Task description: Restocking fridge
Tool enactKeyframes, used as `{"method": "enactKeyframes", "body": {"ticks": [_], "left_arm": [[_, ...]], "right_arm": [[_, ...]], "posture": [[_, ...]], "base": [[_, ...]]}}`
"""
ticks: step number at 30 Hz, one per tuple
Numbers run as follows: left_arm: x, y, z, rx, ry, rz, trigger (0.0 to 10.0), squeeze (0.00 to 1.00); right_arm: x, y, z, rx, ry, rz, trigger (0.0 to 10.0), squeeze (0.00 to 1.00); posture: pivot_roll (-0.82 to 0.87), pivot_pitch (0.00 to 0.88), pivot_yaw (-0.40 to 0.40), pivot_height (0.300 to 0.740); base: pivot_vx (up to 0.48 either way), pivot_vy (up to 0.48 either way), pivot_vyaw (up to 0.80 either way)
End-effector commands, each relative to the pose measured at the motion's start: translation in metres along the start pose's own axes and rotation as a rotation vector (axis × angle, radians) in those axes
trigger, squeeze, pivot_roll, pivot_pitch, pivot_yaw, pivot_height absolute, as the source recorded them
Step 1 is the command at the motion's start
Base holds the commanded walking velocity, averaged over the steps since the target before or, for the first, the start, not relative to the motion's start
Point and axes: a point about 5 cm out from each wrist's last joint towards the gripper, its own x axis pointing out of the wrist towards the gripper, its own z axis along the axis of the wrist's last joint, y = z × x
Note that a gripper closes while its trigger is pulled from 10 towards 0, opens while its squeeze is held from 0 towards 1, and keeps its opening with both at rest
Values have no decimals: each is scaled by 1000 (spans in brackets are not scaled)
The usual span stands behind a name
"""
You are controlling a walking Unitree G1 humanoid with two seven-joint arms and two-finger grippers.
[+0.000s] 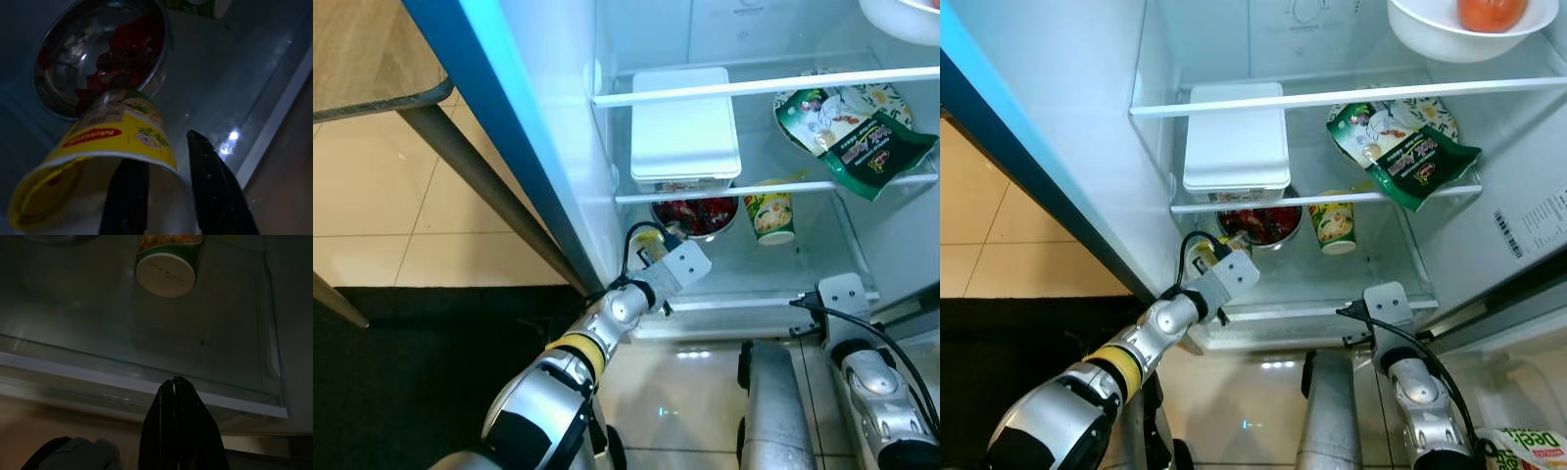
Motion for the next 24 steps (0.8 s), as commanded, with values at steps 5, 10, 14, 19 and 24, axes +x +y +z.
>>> {"method": "enactKeyframes", "body": {"ticks": [5,10,14,19,24], "left_arm": [[0,12,5,-67,-36,55,10000,12],[1,17,13,-108,-89,71,10000,0],[0,18,18,-119,-141,66,10000,0],[-5,15,27,-114,-254,50,10000,0],[-9,11,31,-114,-312,36,10000,0]], "right_arm": [[-4,7,-4,17,22,21,10000,0],[-2,7,-2,16,17,21,10000,0],[0,5,3,13,9,17,10000,0],[7,3,11,15,-11,18,10000,0],[11,4,17,22,-30,30,10000,0]], "posture": [[-84,387,92,427],[-84,378,91,427],[-83,367,89,427],[-75,337,79,427],[-71,318,76,427]], "base": [[0,0,0],[0,0,0],[0,0,0],[0,0,0],[0,0,0]]}}
